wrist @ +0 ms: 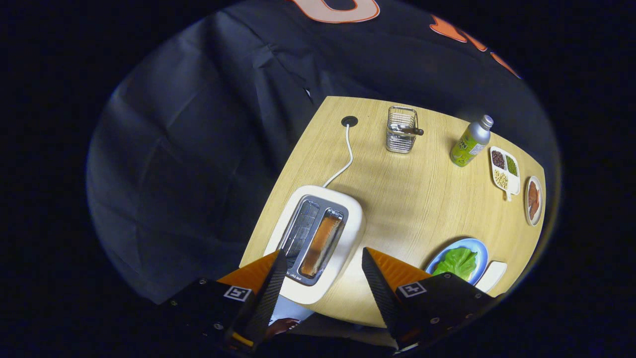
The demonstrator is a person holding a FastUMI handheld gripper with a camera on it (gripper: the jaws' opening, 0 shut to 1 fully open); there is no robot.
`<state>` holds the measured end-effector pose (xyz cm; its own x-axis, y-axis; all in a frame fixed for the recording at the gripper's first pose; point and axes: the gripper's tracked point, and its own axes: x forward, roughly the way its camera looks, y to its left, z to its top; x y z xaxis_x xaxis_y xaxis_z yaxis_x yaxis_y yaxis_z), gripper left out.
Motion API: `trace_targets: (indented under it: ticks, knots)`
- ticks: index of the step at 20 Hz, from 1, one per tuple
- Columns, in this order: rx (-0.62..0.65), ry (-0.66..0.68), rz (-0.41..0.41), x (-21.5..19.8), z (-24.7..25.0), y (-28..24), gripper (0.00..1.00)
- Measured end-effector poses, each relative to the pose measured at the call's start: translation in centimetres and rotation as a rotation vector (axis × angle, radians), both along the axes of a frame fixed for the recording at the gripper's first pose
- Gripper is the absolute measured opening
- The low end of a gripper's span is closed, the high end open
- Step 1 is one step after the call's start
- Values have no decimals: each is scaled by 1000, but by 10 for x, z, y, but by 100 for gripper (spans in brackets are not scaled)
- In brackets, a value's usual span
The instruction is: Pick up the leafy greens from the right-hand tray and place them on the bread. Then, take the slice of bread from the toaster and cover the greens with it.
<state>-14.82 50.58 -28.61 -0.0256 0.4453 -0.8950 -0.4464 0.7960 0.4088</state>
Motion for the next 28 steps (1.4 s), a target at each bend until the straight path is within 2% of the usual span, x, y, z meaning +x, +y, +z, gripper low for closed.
trace_targets:
  ticks: [3,8,10,14,17,20,28]
  knots:
    - [-31,26,-7,0,-11,10,85]
    - [-103,48,7,-3,-35,21,62]
    - [-126,38,-1,-1,-42,22,57]
    - [-142,85,-8,-10,-50,27,40]
    - [-128,80,-25,-11,-55,28,33]
    - [-105,91,-46,-9,-55,24,17]
    - [36,71,-90,2,-13,2,15]
